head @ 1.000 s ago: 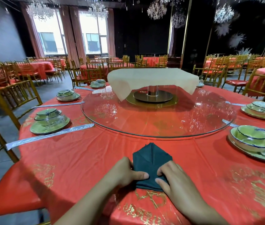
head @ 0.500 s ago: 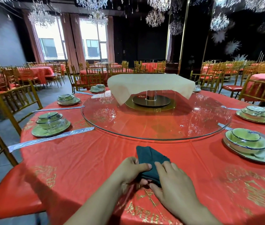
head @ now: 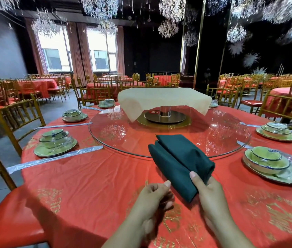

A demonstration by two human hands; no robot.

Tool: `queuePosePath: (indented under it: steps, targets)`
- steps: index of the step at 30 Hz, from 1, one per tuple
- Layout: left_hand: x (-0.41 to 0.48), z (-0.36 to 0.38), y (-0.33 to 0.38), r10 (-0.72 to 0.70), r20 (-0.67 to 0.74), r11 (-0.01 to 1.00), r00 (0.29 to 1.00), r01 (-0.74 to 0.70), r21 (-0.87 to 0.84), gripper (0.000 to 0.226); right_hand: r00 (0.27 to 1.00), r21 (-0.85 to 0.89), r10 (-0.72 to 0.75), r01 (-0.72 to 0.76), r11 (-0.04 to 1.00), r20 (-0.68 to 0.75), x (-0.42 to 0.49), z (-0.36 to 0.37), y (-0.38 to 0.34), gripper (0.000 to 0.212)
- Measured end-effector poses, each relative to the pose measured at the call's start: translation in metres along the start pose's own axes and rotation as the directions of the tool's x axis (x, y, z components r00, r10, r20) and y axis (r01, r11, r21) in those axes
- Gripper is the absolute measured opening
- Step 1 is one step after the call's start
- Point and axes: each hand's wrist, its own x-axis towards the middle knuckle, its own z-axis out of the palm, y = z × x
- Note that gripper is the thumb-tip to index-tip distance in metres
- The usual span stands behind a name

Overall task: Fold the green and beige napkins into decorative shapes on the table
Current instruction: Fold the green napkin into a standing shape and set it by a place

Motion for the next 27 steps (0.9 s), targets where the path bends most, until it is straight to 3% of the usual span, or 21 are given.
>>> queuePosePath:
  steps: [1,4,7,11,13,18,27]
  targets:
    - [0.0,0.004,0.0,-0.005,0.024,0.999,1.0,0.006,-0.035,0.02,0.998,0.13,0.044,-0.048,0.99,0.034,-0.004,0.006,0.002,0.011]
    - [0.006,0.013,0.002,-0.003,-0.007,0.986,1.0,0.002,-0.169,0.012,0.991,0.269,0.079,-0.106,0.957,0.113,-0.013,0.021,0.011,0.058]
    - [0.014,0.012,0.002,0.074,-0.092,0.964,0.993,-0.095,-0.246,0.017,0.983,0.266,0.083,-0.125,0.956,0.164,-0.019,0.028,0.011,0.023]
    - [0.023,-0.004,0.005,0.231,-0.127,0.961,0.965,-0.246,-0.122,0.023,0.99,0.247,0.033,-0.067,0.967,0.141,-0.006,0.015,0.009,0.056]
    - [0.028,-0.014,0.007,0.302,-0.068,0.952,0.951,-0.305,-0.033,0.027,0.995,0.17,0.03,-0.045,0.984,0.091,0.004,0.007,0.006,0.04]
    - [0.036,-0.025,0.008,0.334,0.046,0.93,0.941,-0.337,0.143,0.028,0.982,-0.229,0.032,0.012,0.973,0.188,0.02,0.002,0.011,0.035]
    - [0.037,-0.033,-0.007,0.308,0.057,0.929,0.95,-0.313,0.199,0.039,0.992,-0.463,0.058,0.001,0.886,0.113,0.003,0.012,0.024,0.051]
